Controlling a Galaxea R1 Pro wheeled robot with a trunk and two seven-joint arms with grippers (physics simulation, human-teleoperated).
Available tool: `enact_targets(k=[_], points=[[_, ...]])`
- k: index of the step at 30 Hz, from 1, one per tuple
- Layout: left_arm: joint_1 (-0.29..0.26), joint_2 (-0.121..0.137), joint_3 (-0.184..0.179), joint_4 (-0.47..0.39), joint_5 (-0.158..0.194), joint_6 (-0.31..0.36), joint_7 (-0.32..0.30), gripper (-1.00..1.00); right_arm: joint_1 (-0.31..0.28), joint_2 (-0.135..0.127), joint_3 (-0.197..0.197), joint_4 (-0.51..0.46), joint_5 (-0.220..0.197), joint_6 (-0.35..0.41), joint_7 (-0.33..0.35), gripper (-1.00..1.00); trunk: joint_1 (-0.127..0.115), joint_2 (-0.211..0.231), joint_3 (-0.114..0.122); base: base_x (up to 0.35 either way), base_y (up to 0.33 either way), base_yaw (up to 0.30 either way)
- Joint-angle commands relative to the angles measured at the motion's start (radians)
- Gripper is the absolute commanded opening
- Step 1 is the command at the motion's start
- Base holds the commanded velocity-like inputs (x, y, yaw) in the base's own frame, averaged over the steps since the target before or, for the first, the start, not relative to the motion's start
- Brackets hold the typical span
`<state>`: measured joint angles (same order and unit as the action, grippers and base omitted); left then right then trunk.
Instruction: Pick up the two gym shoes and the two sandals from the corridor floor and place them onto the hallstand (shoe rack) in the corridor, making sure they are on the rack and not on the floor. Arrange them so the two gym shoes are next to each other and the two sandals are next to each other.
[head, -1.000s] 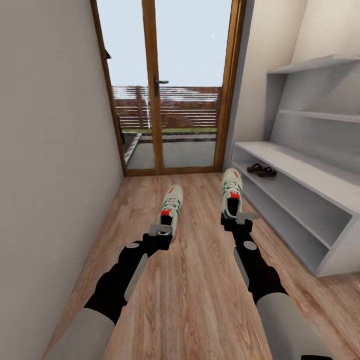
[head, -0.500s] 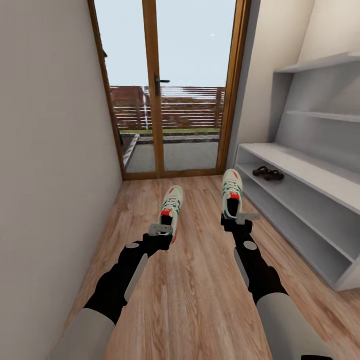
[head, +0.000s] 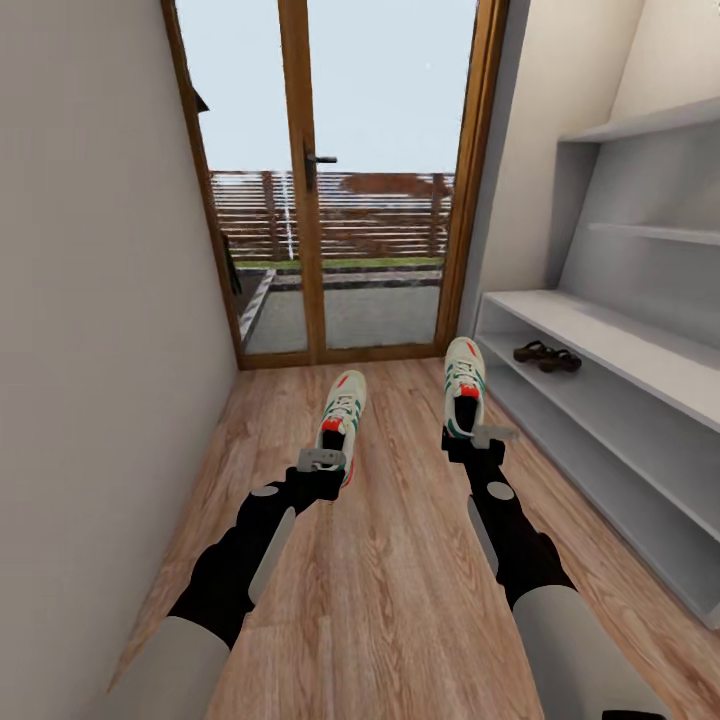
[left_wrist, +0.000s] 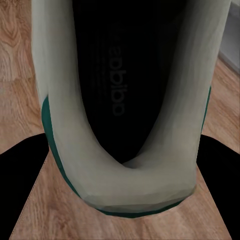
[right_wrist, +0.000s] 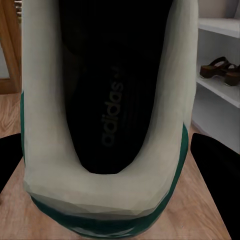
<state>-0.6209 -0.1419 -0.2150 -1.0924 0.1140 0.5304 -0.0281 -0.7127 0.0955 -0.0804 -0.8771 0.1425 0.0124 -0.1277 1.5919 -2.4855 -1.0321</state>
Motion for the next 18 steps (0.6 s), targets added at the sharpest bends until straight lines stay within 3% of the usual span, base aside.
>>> enact_targets(k=[1,18], points=[[0.0,0.0,0.0,-0.001,0.01,0.006,0.002,-1.0,-0.001,0.001,-0.002,0.0,0.011,0.001,-0.001,-1.0,0.0,0.0,-0.001,0.345,0.0,-0.156],[0.0,0.0,0.0,-0.001,0.01,0.006,0.002,-1.0,-0.001,0.001,-0.002,0.0,0.009,0.003,-0.001,-1.0,0.0,0.0,-0.001,0.345,0.0,-0.241]])
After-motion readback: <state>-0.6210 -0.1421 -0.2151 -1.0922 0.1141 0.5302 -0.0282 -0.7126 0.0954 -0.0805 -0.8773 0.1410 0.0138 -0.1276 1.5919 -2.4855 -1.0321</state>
